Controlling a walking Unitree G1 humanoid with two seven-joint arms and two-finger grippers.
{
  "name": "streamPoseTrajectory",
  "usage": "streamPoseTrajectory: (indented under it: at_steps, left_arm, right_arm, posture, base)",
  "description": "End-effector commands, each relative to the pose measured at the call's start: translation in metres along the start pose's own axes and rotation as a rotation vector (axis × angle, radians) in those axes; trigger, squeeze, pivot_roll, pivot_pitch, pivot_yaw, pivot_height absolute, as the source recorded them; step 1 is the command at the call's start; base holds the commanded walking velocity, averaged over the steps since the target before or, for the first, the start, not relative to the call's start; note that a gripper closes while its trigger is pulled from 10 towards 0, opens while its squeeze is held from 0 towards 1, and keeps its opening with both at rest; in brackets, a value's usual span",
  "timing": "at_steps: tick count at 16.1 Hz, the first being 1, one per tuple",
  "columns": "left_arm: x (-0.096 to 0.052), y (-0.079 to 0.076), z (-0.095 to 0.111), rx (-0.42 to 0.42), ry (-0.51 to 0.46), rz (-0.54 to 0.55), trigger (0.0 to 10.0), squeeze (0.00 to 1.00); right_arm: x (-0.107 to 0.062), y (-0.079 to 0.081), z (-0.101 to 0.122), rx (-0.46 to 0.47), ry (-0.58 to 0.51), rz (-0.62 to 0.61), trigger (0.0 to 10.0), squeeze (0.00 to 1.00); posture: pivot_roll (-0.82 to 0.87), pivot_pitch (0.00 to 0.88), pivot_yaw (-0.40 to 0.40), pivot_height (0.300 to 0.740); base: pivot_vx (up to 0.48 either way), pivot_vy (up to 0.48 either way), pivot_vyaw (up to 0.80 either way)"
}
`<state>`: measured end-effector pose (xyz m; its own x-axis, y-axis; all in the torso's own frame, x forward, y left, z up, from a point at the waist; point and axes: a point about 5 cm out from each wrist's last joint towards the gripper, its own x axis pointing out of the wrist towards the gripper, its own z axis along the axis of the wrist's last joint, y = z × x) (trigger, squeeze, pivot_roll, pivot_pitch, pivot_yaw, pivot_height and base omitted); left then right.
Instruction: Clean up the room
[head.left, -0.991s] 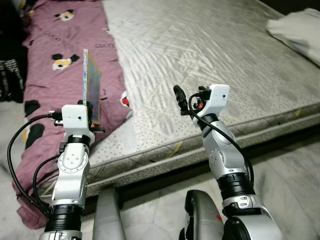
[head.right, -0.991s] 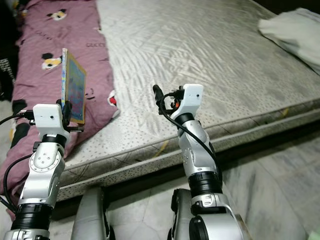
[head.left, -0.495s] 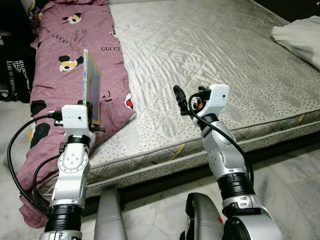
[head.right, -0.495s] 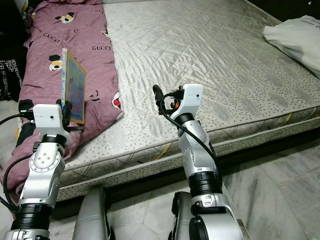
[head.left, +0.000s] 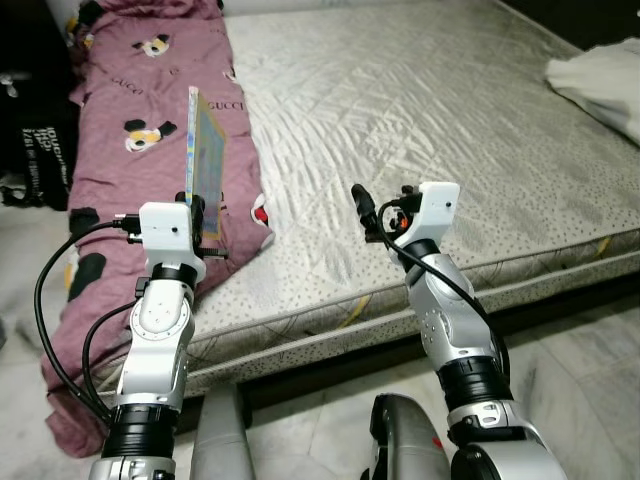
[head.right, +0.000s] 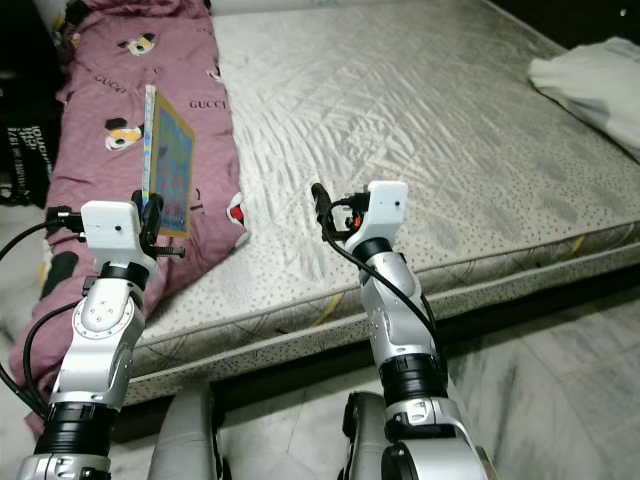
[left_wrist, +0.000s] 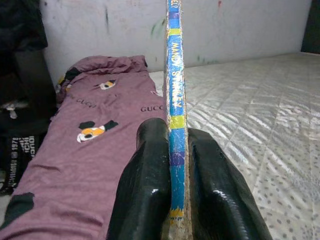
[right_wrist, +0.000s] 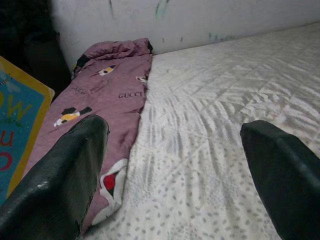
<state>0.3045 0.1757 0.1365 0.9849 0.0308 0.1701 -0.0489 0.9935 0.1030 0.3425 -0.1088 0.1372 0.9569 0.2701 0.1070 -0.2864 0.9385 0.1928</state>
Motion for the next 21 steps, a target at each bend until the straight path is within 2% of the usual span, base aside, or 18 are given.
streamPoseTrajectory:
  at_steps: [1, 7, 10, 13, 17, 21]
  left_arm:
    - [0.005, 0.000, 0.016, 0.004, -0.076, -0.007, 10.0, 0.00]
    - [0.006, 0.000, 0.016, -0.012, -0.081, -0.009, 10.0, 0.00]
    - [0.009, -0.002, 0.016, -0.001, -0.076, -0.018, 10.0, 0.00]
    - [0.009, -0.004, 0.021, -0.029, -0.106, -0.020, 10.0, 0.00]
    - [0.004, -0.001, 0.011, -0.006, -0.070, -0.010, 10.0, 0.00]
    - [0.003, -0.001, 0.007, -0.018, -0.047, -0.012, 10.0, 0.00]
  right_arm:
    - [0.002, 0.003, 0.003, -0.007, -0.010, 0.010, 10.0, 0.00]
    - [0.004, 0.000, 0.005, -0.016, -0.017, -0.006, 10.0, 0.00]
    - [0.005, -0.003, 0.005, -0.022, -0.019, -0.019, 10.0, 0.00]
    - [0.005, -0.004, 0.004, -0.025, -0.017, -0.027, 10.0, 0.00]
    - [0.005, -0.005, 0.001, -0.038, -0.008, -0.057, 10.0, 0.00]
    - [0.004, -0.007, -0.002, -0.047, 0.001, -0.070, 10.0, 0.00]
  posture:
    - [-0.06, 0.000, -0.020, 0.673]
    - [-0.06, 0.000, -0.014, 0.738]
    - [-0.06, 0.000, -0.014, 0.740]
    - [-0.06, 0.000, -0.016, 0.740]
    - [-0.06, 0.000, -0.016, 0.740]
    - [-0.06, 0.000, -0.018, 0.740]
  base:
    - [0.000, 0.000, 0.00]
    - [0.000, 0.000, 0.00]
    - [0.000, 0.000, 0.00]
    - [0.000, 0.000, 0.00]
    - [0.000, 0.000, 0.00]
    - [0.000, 0.000, 0.00]
